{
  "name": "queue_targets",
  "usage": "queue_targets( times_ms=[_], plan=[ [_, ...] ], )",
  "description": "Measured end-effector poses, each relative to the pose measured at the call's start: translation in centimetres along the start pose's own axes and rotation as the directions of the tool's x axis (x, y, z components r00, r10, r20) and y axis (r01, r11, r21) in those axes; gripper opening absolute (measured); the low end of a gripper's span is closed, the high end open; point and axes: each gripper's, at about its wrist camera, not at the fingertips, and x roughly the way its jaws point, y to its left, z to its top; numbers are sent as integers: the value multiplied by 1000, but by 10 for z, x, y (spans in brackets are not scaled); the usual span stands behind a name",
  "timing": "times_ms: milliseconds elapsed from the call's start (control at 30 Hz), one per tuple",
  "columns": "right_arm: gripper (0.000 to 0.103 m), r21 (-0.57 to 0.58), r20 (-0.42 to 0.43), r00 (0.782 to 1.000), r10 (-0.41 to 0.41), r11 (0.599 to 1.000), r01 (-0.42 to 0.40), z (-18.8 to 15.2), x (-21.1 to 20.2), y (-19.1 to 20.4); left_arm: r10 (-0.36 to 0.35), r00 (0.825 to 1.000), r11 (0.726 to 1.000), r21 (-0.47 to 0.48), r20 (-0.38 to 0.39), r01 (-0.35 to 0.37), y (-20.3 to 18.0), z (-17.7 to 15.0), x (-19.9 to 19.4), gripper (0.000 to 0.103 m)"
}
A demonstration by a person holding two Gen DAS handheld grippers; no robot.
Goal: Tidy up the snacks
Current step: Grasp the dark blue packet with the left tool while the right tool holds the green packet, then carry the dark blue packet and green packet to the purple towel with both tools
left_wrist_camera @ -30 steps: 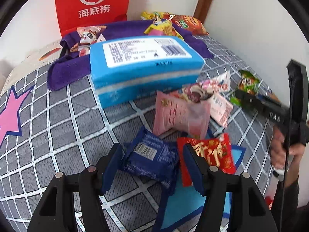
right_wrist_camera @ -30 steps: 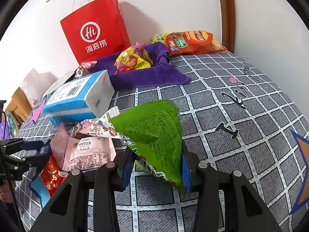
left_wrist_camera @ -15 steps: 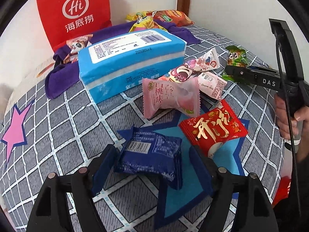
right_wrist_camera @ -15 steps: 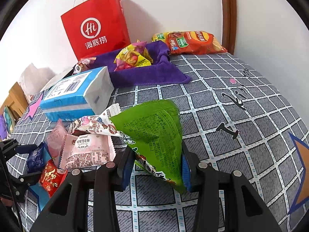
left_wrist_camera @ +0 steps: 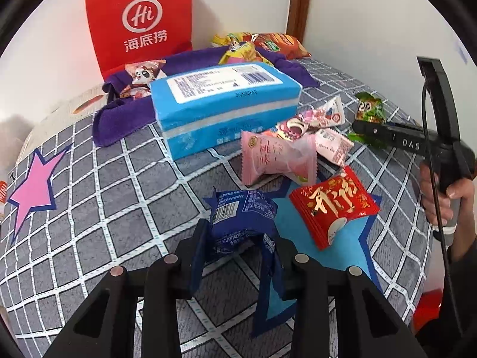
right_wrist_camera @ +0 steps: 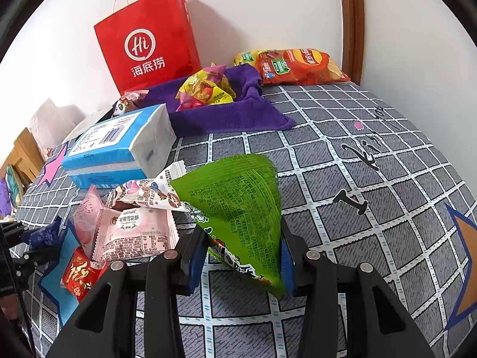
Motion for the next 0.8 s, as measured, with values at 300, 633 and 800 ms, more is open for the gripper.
queue_targets(
  times_ms=[300, 633, 800],
  plan=[
    [42, -20, 16, 1000, -3, 1000, 3, -1, -10, 7, -27, 999, 997, -70, 42, 30, 14, 15, -19, 35],
    [42, -122, 96, 995, 26, 992, -14, 54, -64, 46, -2, 996, 989, -146, 95, 16, 40, 50, -54, 35],
    [42, -149, 114, 990, 85, 987, -67, 95, -74, 66, 32, 991, 987, -161, 130, -11, 51, 75, -70, 35]
  ],
)
